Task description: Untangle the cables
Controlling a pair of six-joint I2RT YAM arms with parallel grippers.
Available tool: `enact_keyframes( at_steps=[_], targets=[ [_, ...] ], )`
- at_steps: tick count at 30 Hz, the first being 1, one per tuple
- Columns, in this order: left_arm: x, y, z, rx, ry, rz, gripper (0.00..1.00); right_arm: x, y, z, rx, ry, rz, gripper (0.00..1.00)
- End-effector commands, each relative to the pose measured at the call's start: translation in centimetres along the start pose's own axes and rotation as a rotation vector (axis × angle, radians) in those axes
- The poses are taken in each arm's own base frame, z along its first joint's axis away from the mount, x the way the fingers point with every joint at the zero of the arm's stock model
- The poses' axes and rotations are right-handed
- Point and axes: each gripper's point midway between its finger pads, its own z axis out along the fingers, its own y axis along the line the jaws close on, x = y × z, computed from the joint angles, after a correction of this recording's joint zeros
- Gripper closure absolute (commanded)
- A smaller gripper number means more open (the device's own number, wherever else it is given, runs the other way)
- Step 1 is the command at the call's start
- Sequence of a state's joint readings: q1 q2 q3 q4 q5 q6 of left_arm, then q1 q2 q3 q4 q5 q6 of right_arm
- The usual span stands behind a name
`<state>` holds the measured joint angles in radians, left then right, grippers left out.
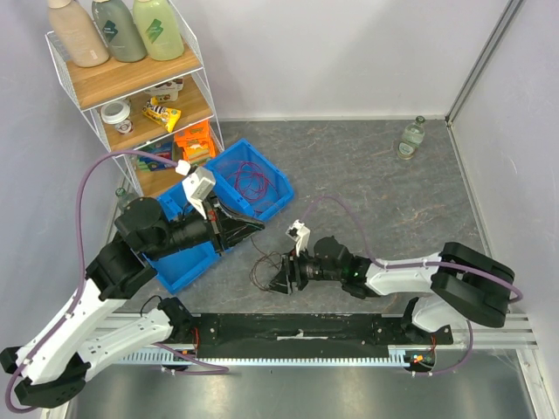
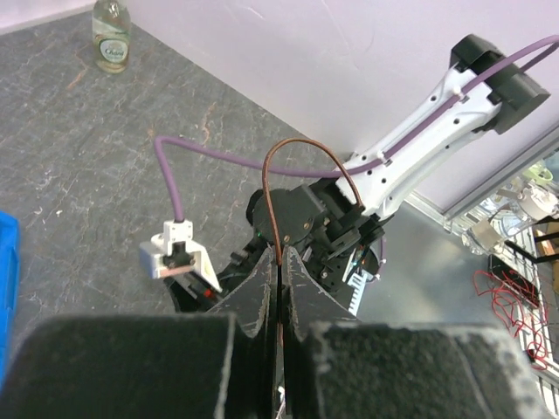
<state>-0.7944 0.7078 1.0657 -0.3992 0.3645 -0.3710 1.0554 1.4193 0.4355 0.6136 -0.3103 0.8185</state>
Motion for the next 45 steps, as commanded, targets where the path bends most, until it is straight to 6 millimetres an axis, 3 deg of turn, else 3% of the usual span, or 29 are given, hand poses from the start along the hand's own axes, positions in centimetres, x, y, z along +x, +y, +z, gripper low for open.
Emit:
enact_keyframes(
  at_steps=[1,3,5,8,11,14,18,24,30,35,41,45],
  targets=[
    [-2.8,-2.6,-1.1,0.078,-0.075,0.0,0.98,-3.0,1.1,2.2,0.014,-0.105,-0.055,0.34],
    [-3.3,-3.1,-1.4,0.099,-0.088,-0.002,0.98,-3.8,0.9,3.0,0.039,-0.139,-0.049,0.35],
    [-3.7,-3.4,-1.7,0.104,-0.099,0.004,0.98,-4.7,0.8,3.6,0.059,-0.162,-0.05,0.47],
    [-4.5,-3.7,-2.4,0.097,-0.12,0.02,0.98,-5.4,-2.1,3.5,0.232,-0.185,-0.037,0.59],
    [-5.4,-4.4,-3.5,0.101,-0.148,0.041,0.98,-6.0,-6.7,1.4,0.503,-0.219,-0.029,0.61],
    [-6.2,-4.9,-4.6,0.104,-0.184,0.061,0.98,-6.9,-8.1,-0.5,0.576,-0.268,-0.038,0.66],
    [-7.5,-5.5,-6.2,0.091,-0.221,0.108,0.98,-7.7,-10.9,-3.7,0.776,-0.304,-0.045,0.82],
    [-12.0,-5.9,-11.6,-0.046,-0.372,0.231,0.98,-8.5,-15.8,-11.2,1.106,-0.349,-0.06,0.81],
    [-14.4,-4.9,-16.8,-0.213,-0.491,0.284,0.98,-10.6,-17.8,-16.6,1.212,-0.419,-0.035,0.85],
    [-15.7,-3.9,-20.5,-0.354,-0.537,0.296,0.98,-11.5,-19.0,-19.6,1.283,-0.437,-0.015,0.86],
    [-16.3,-3.8,-22.9,-0.414,-0.566,0.325,0.98,-11.8,-19.8,-21.0,1.316,-0.443,-0.003,0.86],
    [-17.2,-3.6,-25.7,-0.488,-0.607,0.351,0.98,-11.5,-20.5,-22.0,1.332,-0.441,0.025,0.8]
  ],
)
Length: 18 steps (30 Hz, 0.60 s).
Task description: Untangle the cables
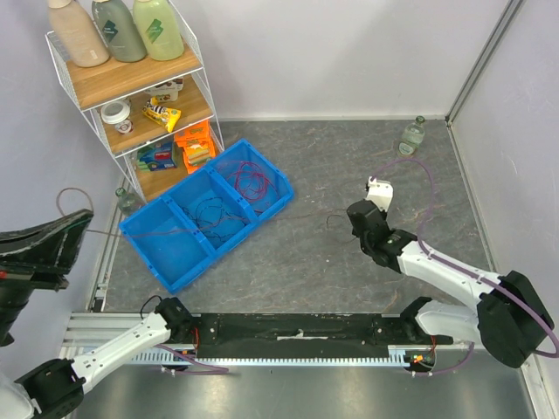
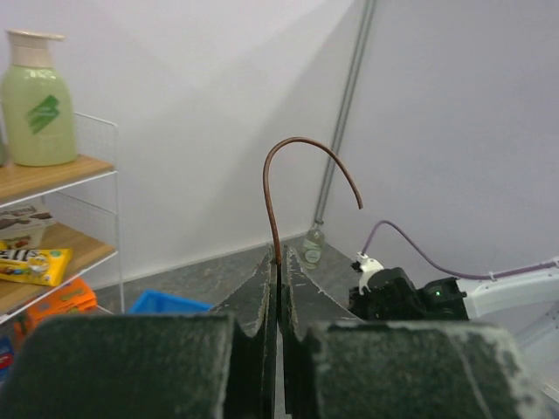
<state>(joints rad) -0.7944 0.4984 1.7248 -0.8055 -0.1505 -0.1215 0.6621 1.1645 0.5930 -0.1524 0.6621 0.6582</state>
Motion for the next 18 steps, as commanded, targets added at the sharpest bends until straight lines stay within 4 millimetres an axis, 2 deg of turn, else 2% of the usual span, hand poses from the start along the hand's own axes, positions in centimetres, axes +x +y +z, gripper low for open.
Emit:
enact_keyframes(
  at_steps=[1,4,8,10,11,14,16,18],
  targets=[
    [-2.1,2.3,-1.6,-0.106,-0.037,0.089,0.98,0.0,-1.9,0.2,0.043,-0.002,0.005,0.82],
    [-1.9,2.5,-1.8,-0.114,-0.033,0.084,0.98,-0.1,-1.2,0.2,-0.017,-0.003,0.008,0.88],
    [1.4,2.2,0.0,-0.105,0.056,0.068,0.98,-0.8,1.5,-0.5,-0.18,-0.014,-0.016,0.92],
    [4.3,1.3,1.7,-0.065,0.132,0.047,0.98,-0.2,4.3,-1.7,-0.366,0.017,-0.057,0.99],
    [6.4,0.8,2.7,-0.044,0.18,0.037,0.98,-0.8,6.2,-2.6,-0.48,0.002,-0.061,1.0],
    [13.4,-0.9,5.7,0.037,0.326,-0.005,0.98,0.1,11.4,-6.7,-0.844,0.078,-0.1,1.0],
    [17.8,-2.5,7.6,0.115,0.385,-0.05,0.98,0.5,13.6,-9.5,-1.028,0.14,-0.078,1.0],
    [22.8,-4.3,8.6,0.204,0.464,-0.129,0.98,0.6,15.0,-11.9,-1.15,0.189,-0.043,1.0]
  ],
)
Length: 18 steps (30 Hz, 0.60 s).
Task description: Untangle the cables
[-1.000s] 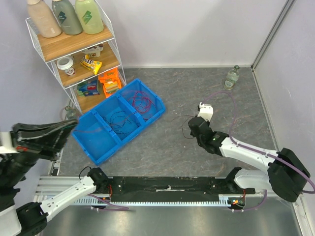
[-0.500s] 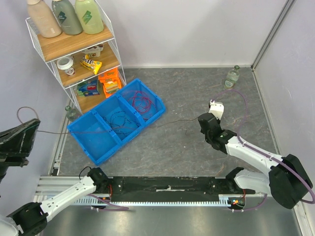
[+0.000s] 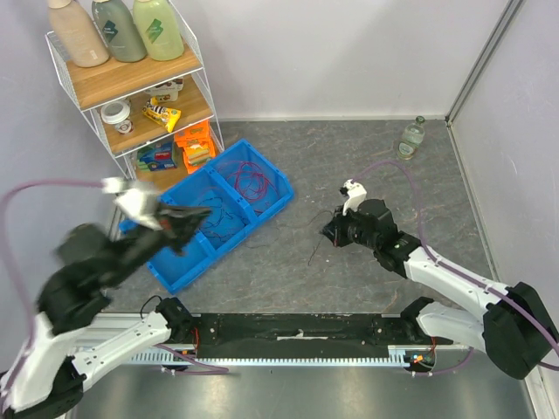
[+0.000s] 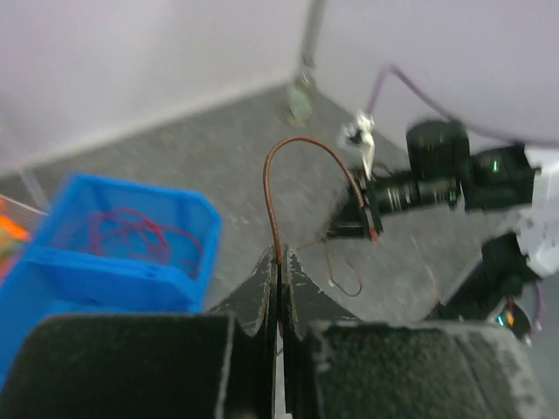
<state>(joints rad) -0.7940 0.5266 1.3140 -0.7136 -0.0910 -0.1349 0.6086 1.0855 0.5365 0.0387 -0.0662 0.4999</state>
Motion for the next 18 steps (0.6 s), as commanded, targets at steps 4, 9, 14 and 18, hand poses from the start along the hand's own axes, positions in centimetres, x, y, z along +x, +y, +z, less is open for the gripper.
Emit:
enact_keyframes(
  at_steps=[4,9,14,18],
  targets=[
    [12.7,-8.1,9.3,0.418,0.205,-0.259,0.98,-1.3,12.1,-3.7,-0.578,0.033,0.042,1.0],
    [17.6,-10.1,12.1,0.489,0.358,-0.433,0.98,-1.4,15.6,-5.1,-0.648,0.019,0.019,1.0],
    [19.9,-10.1,12.8,0.469,0.426,-0.474,0.97,-1.5,16.8,-5.3,-0.665,0.001,0.004,1.0],
    [19.6,-10.5,12.4,0.498,0.4,-0.513,0.94,-1.4,17.1,-5.4,-0.668,0.001,-0.017,1.0]
  ],
)
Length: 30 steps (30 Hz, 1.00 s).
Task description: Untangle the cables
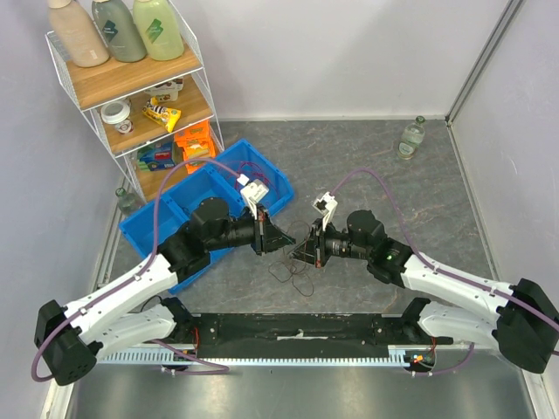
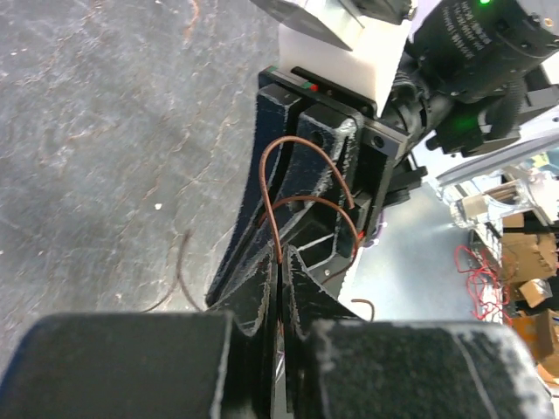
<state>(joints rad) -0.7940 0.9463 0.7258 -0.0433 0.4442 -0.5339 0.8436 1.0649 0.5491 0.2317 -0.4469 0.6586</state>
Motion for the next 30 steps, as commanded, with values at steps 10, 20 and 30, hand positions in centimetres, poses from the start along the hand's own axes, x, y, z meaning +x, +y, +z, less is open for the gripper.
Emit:
enact_keyframes(
  at_steps=[10,20,30],
  targets=[
    [-2.1,-3.8,-0.1,0.188,-0.108,-0.076,0.87,-3.3,1.7,0.7,0.007,-0.084,-0.053,1.0],
    [-2.1,-4.7,-0.5,0.238,-0.108,-0.067,0.75,-3.3,0.7,0.7,0.062,-0.096,-0.049,1.0],
    [-1.5,-3.5,0.7,0.198,-0.073,-0.109,0.66,-3.8,1.8,0.7,0.044,-0.104,-0.051,1.0]
  ],
)
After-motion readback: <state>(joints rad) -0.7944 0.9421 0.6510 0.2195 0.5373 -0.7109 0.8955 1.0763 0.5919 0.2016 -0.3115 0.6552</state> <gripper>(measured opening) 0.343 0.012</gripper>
